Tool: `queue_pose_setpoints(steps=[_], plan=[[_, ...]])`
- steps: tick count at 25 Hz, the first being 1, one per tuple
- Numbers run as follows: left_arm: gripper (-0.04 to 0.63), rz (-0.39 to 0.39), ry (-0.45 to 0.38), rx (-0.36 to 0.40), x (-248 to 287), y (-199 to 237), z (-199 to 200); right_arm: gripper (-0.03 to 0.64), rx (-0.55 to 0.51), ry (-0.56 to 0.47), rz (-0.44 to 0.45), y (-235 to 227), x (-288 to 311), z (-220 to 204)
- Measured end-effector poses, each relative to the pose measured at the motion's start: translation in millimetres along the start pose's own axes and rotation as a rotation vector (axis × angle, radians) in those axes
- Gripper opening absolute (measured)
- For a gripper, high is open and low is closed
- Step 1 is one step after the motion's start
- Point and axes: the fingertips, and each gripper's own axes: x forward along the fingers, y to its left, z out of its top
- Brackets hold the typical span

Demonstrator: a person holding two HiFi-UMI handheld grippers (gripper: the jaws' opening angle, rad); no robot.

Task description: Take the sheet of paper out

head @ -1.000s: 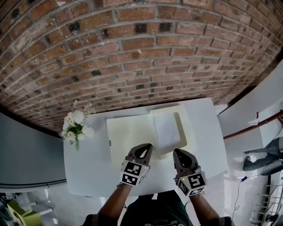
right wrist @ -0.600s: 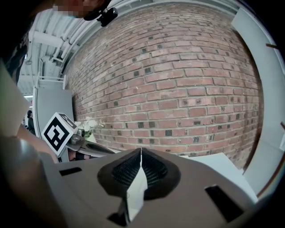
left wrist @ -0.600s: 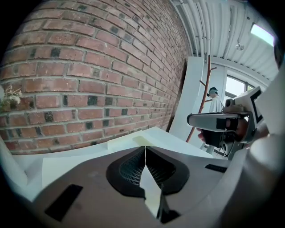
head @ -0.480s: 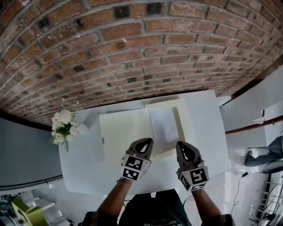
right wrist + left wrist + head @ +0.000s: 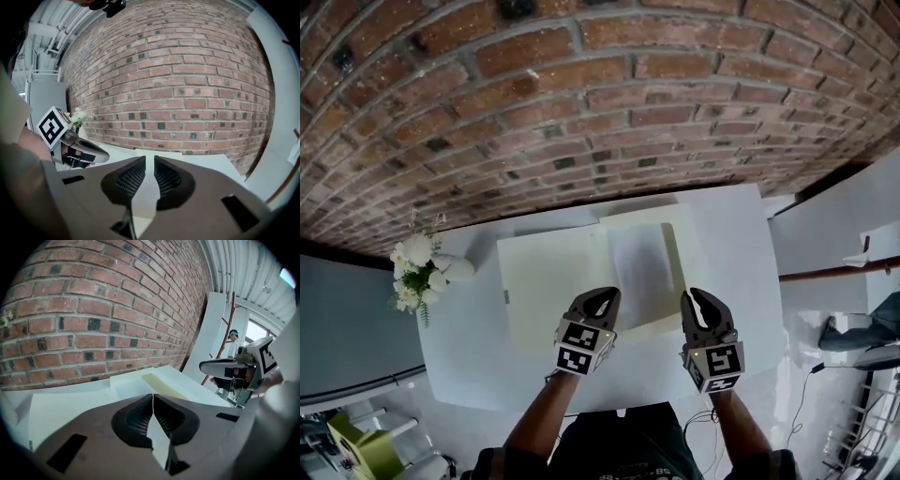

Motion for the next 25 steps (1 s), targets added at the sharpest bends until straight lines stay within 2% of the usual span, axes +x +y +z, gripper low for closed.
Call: queue_pose_setpoints(steps=[2, 6, 12, 16, 21, 25], plan=[[0.011, 0.008, 0.011, -0.011, 4.8, 3.0, -4.7, 0.146, 0.006, 0.047, 0.003, -6.7, 9.1, -13.4], [0.011, 0.010, 0.050, -0.023, 15.2, 8.7, -15.5, 0.187, -0.013, 0.135, -0.006, -21.4, 27.3, -41.9], [0.011, 0.028, 0.118, -0.018, 32.3, 18.4, -35.5, 0.186, -0.041, 0.213, -0.073, -53.2, 48.1, -71.9], [0.012, 0.049, 0.158, -0.027, 47.0, 25.7, -49.4, 0.186, -0.031, 0.293, -0.067, -64.1, 59.9, -93.7], [0.012, 0.065, 0.198, -0.091, 61.5, 30.6, -59.4, 0.186, -0.043, 0.324, -0.051, -66.3, 67.4, -108.4], [0.013, 0.071, 0.234, -0.088, 69.5, 34.2, -69.6, 0.186, -0.037, 0.335, -0.068, -67.0, 69.8, -116.8]])
